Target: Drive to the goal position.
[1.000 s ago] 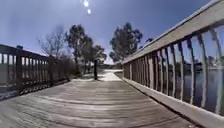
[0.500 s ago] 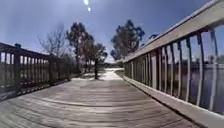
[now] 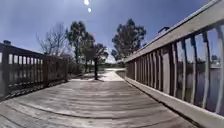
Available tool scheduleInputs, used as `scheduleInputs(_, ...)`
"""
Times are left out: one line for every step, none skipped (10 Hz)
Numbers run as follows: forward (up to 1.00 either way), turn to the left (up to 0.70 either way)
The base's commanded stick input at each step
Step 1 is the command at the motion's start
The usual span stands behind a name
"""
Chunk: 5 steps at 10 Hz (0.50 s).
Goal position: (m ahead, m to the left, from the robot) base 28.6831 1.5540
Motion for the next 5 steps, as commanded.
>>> scheduleInputs(0.70, 0.00)
scheduleInputs(0.70, 0.00)
scheduleInputs(0.70, 0.00)
scheduleInputs(0.70, 0.00)
scheduleInputs(0.70, 0.00)
